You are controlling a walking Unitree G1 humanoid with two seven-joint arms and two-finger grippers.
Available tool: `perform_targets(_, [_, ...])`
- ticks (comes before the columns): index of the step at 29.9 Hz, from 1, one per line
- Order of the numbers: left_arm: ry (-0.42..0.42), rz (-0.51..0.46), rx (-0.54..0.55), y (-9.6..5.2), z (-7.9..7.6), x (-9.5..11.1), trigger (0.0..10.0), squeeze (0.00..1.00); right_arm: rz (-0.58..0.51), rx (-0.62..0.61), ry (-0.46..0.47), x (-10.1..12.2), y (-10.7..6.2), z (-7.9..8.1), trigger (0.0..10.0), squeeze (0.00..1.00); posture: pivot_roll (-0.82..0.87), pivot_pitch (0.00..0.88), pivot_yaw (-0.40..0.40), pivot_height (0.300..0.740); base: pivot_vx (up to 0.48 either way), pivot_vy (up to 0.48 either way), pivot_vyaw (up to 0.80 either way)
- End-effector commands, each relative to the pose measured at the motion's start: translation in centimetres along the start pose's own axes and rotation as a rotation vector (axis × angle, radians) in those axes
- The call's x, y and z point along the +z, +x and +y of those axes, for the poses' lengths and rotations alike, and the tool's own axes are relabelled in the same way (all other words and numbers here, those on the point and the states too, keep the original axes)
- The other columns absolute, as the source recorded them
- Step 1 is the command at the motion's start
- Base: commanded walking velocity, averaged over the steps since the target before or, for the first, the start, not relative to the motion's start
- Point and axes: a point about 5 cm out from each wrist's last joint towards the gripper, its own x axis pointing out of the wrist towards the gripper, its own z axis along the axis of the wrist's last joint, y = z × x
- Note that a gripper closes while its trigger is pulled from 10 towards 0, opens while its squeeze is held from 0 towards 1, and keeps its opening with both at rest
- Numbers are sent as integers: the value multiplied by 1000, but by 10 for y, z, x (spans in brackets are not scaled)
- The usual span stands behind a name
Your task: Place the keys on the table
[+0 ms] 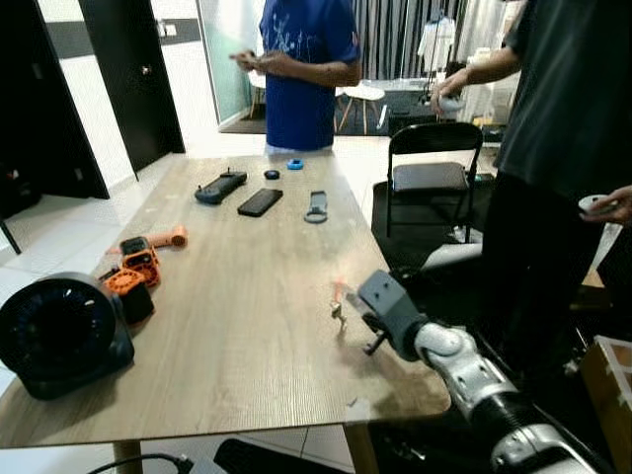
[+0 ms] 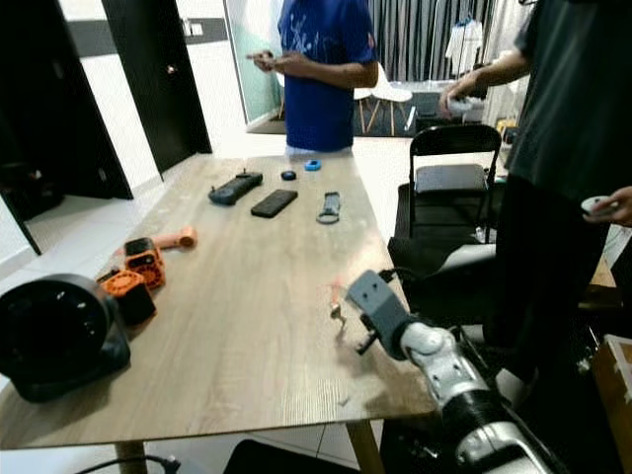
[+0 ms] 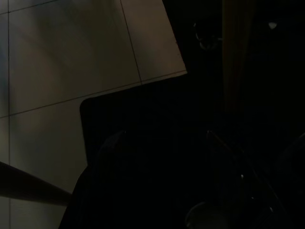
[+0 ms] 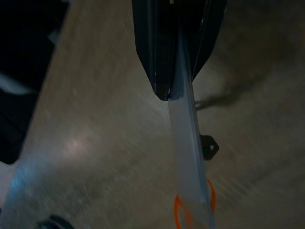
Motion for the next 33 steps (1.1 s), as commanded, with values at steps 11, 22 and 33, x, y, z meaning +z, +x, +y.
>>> perform_targets(11, [-34,-13,16,-2,-2,-2,10000,0,40,264,-39,3,16,41,10000,0,20,72,37,740,0,0,0])
perform_targets(22, [-36,-19,14,-1,-1,0,10000,0,8,394,-85,10,19,58,10000,0,14,73,37,740,0,0,0])
perform_targets(33, [-38,-21,13,-1,-3,0,10000,0,-7,401,-59,12,22,61,10000,0,14,73,35,740,0,0,0])
